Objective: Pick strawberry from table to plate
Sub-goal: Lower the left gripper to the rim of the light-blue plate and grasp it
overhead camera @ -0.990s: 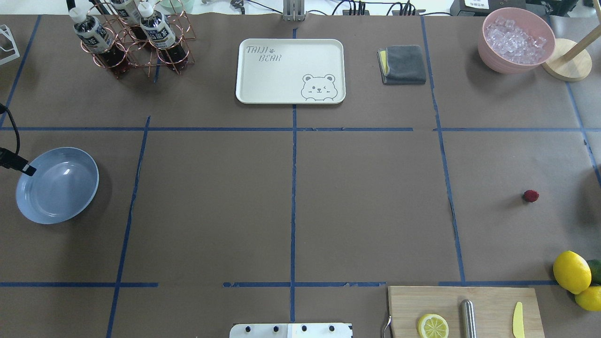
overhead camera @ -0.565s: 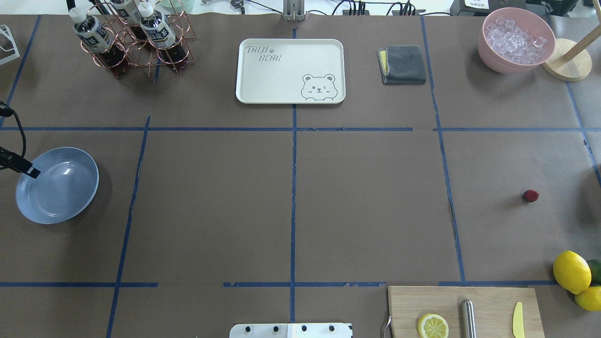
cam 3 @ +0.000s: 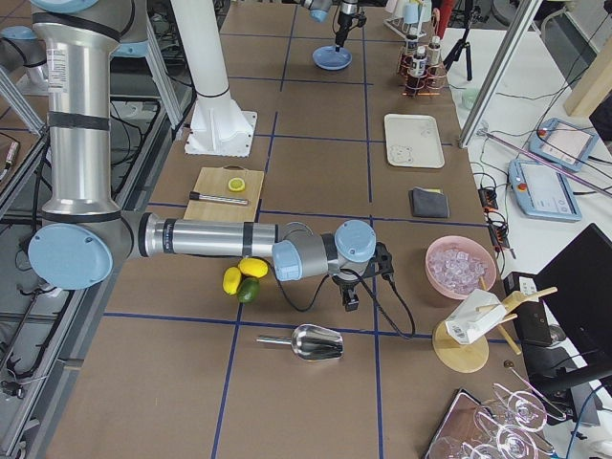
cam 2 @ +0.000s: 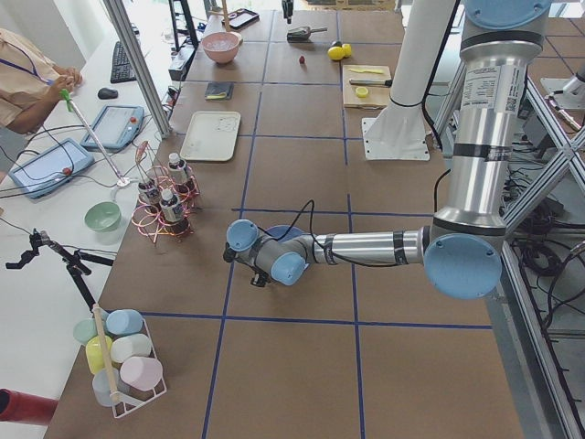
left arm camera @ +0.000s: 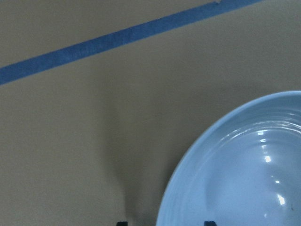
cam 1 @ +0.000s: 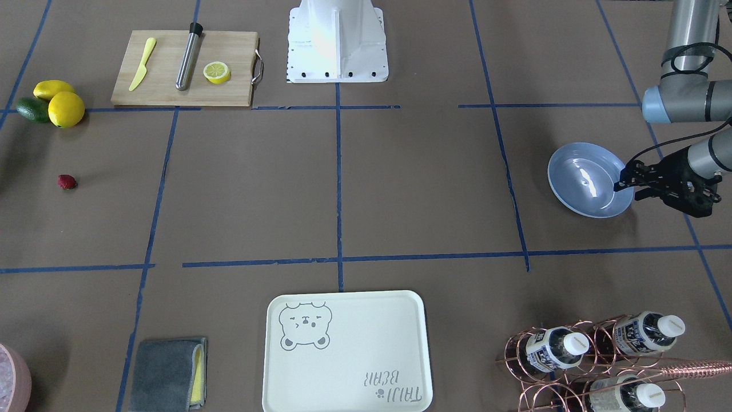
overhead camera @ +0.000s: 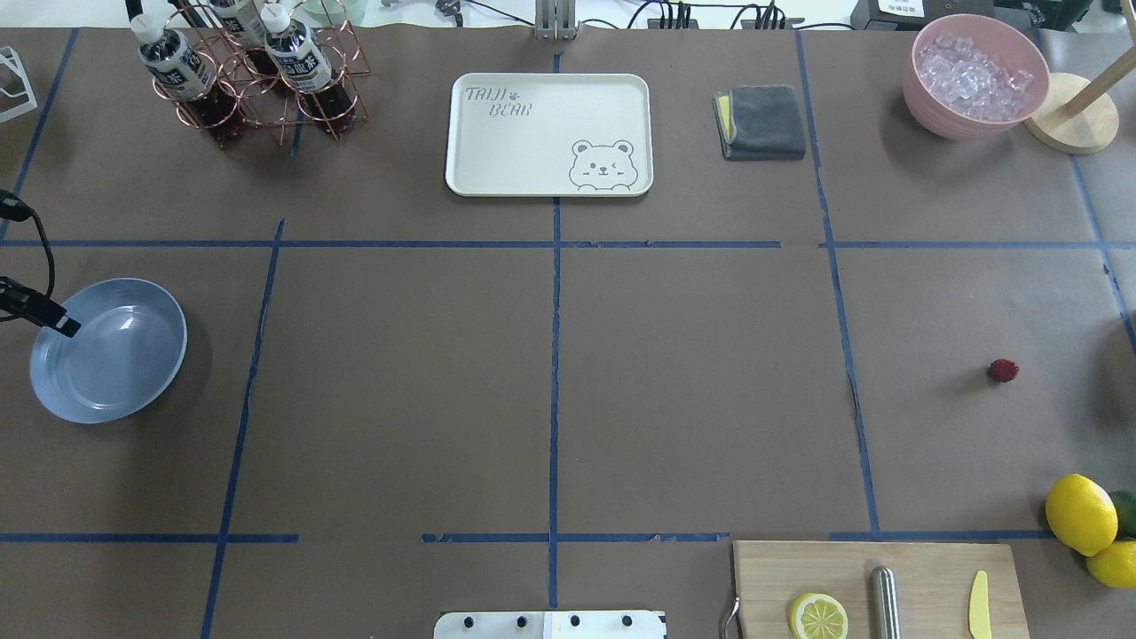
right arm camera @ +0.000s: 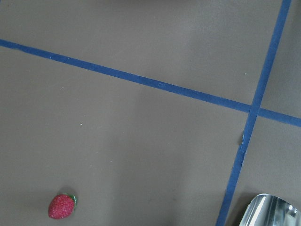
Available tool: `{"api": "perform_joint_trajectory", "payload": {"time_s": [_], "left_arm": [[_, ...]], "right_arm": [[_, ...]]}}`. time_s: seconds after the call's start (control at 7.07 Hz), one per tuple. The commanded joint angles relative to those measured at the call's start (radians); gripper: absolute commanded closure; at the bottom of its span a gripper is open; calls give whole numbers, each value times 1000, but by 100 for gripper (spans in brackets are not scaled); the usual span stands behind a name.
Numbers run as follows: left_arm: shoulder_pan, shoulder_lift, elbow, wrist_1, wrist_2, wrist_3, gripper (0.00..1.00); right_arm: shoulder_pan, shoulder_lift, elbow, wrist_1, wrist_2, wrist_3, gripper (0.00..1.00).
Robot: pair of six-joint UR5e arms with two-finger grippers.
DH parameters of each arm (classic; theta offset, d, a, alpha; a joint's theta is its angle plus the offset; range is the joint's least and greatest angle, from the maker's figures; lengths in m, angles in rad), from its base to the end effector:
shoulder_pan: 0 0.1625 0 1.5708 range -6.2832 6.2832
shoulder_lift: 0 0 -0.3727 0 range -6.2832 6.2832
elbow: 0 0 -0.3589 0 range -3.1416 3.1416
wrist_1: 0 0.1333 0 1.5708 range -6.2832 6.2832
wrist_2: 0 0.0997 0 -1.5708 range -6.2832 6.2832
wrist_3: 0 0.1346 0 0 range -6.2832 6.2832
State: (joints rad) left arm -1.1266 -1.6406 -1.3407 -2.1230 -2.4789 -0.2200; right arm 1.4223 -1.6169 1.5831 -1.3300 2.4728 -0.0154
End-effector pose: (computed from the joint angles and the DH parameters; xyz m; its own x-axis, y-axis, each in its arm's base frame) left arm 0.1921 -0.4668 0.6300 0.5025 0.3412 -0.7944 -0.2946 0.9314 0.2138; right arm -0.0401 -0.4553 0.6081 0.5871 -0.2661 0.7646 0.1539 0.9639 0.2173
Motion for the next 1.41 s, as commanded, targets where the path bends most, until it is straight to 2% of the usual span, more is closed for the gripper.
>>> {"api": "perform_joint_trajectory", "payload": {"time_s": [0.0, 0.14, 0.28, 0.42, 0.57, 0.71, 0.85, 1.13, 1.27], "left_arm": [[1, -1, 0, 0, 0, 1, 45], [2, -1, 5, 0, 2, 1, 48], [7, -1, 6, 0, 2, 1, 56], [7, -1, 5, 2, 2, -2, 82], [7, -2, -5, 5, 2, -5, 100], [5, -1, -17, 5, 0, -12, 100], [5, -1, -72, 0, -6, -89, 100], [5, -4, -226, -2, -17, -279, 100], [7, -45, -263, -3, -38, -409, 100]], "right_arm": [[0, 0, 0, 0, 0, 0, 0], [0, 0, -2, 0, 0, 0, 0], [0, 0, -6, 0, 0, 0, 0], [0, 0, -6, 0, 0, 0, 0], [0, 0, -6, 0, 0, 0, 0], [0, 3, -6, 0, 0, 0, 0], [0, 8, -6, 0, 0, 0, 0], [0, 18, -6, 0, 0, 2, 0], [0, 20, -6, 0, 0, 2, 0]]}}
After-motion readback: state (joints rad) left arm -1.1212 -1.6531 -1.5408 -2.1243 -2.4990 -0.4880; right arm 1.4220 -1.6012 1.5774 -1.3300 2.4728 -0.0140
